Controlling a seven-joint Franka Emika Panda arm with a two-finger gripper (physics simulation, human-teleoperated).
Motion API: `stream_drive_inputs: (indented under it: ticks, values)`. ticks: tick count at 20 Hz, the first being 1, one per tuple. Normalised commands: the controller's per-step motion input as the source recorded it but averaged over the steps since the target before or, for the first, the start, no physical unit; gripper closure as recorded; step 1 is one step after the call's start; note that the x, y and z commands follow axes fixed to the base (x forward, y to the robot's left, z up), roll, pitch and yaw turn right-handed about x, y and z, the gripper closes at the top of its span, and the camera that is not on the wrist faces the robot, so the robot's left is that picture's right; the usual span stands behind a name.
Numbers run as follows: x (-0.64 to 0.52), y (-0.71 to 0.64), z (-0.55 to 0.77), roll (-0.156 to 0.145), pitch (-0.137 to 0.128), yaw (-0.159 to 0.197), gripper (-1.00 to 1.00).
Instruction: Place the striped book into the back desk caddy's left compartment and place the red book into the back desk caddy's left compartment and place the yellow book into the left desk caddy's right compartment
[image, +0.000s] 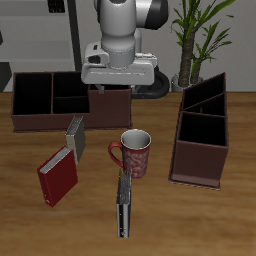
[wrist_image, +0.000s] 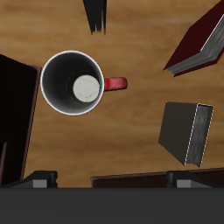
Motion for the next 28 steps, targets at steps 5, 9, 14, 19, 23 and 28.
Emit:
stream_drive_inputs:
  ticks: [5,9,14,19,23,28]
  values:
    - [0.52,0.01,0.05,-0.027,0.017,-0.016,-1.00]
    - [0.37,0.18,0.10,-0.008,0.018,-0.005,-1.00]
    - [0.32,0.14,0.15,0.020,-0.023,0.018,-1.00]
    - [0.46,0.14,0.23,0.013,-0.032,0.080,-1.00]
    - [0.47,0.00,0.15,0.029,-0.030,0.013,-1.00]
    - [0.41,0.11,-0.03,0.030,-0.008,0.056,-1.00]
